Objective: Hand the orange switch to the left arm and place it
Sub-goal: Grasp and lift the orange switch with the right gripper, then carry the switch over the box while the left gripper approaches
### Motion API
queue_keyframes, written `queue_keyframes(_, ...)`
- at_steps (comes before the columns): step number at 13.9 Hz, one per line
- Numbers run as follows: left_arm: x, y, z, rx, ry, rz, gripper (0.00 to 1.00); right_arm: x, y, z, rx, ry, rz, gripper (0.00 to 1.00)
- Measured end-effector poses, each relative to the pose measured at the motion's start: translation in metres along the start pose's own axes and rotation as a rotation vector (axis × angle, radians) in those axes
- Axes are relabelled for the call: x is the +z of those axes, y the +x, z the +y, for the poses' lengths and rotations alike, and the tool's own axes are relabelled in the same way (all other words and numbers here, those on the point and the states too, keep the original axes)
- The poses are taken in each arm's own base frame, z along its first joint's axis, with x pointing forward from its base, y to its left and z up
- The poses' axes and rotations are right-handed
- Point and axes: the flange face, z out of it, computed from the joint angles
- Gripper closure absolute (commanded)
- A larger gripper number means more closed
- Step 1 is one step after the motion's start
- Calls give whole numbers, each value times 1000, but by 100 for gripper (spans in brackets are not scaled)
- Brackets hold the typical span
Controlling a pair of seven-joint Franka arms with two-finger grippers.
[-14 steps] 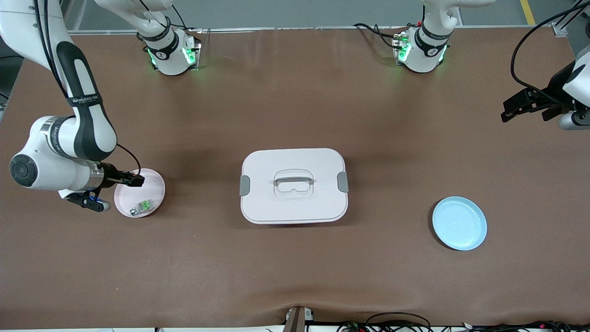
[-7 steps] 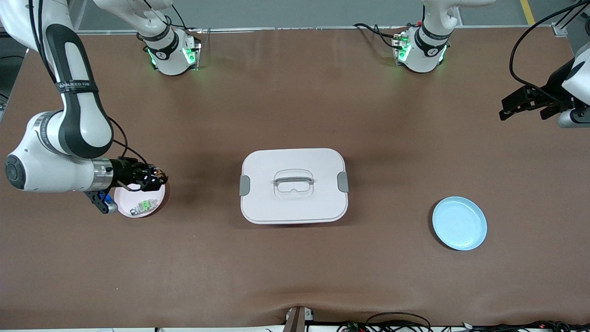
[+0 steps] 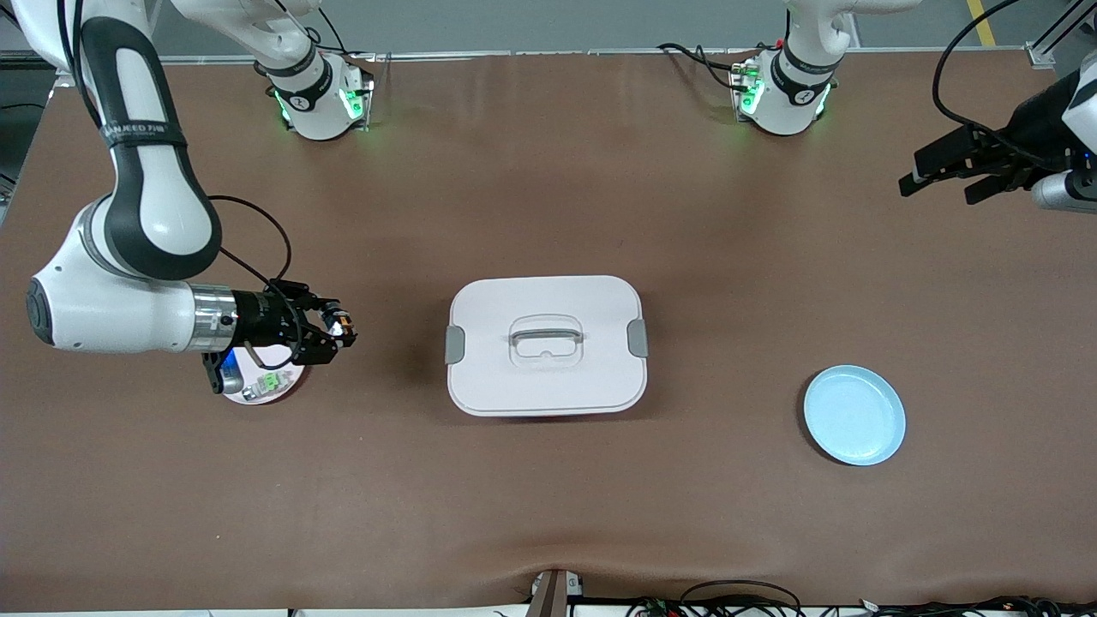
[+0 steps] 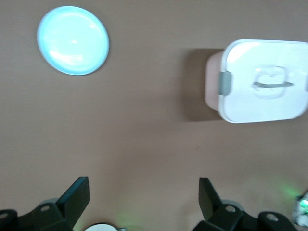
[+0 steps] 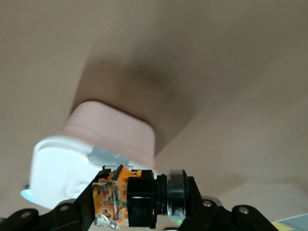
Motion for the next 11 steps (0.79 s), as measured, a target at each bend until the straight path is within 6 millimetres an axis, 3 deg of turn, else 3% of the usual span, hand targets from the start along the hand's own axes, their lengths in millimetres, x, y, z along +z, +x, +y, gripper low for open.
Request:
queue_keyframes(4,6,2,22,-28,-192,-38,0,-7,-65,-37,100,57,-41,100)
queue_keyframes(7,24,11,46,-123,-310,-107,0,-18,-88,-50,152,99,-82,100)
queue_keyframes(11,62,29,99,-175,-385,-145,0,-29,-123,-65,202,128,-102,100)
